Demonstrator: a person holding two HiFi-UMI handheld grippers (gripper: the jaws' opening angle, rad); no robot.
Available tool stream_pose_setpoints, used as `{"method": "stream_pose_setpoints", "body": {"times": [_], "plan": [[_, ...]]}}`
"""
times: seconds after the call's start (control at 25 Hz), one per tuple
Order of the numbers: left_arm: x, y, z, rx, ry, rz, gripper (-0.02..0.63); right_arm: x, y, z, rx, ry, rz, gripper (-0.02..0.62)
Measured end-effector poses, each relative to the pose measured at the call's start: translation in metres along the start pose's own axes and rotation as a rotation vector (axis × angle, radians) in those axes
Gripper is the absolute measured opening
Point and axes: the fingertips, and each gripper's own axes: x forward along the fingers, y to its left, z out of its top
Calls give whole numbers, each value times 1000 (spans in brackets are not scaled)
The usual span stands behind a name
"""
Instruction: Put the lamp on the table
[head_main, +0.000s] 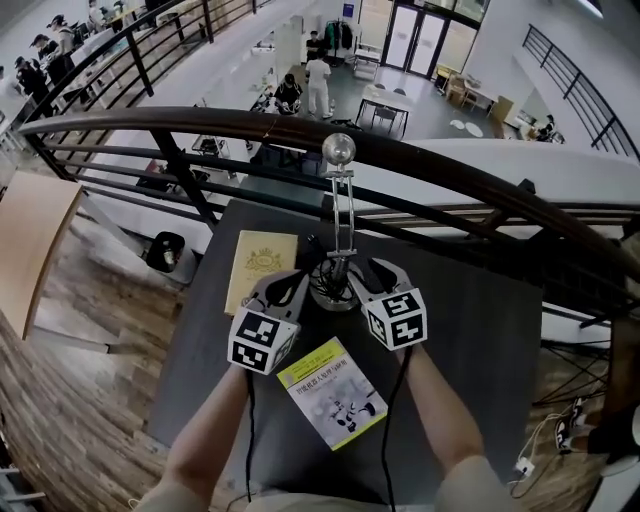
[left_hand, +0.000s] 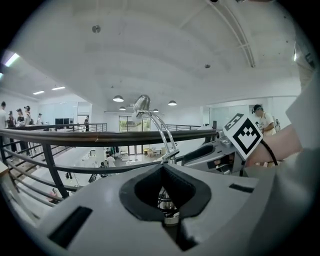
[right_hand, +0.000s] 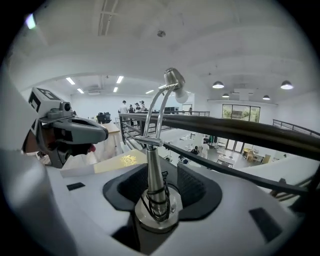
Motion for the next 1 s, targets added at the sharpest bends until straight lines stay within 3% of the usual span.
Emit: {"method": "stream_pose_setpoints", "body": {"times": [0.32,0.68,0.88,1.0], "plan": [[-47,-44,49,42,-34,15,5,-117,-11,34,19,-95,-56,162],[-105,-90,117,47,-143,-25,5,-248,29,105,-128,-245,-61,123],[-166,-131,166,40,-236,-49,5,-338,39,131,-66,-394,-145,66],[-194,-154,194,1,-313,-103,5,-380,39,139,-44,-457,-171,48]]}}
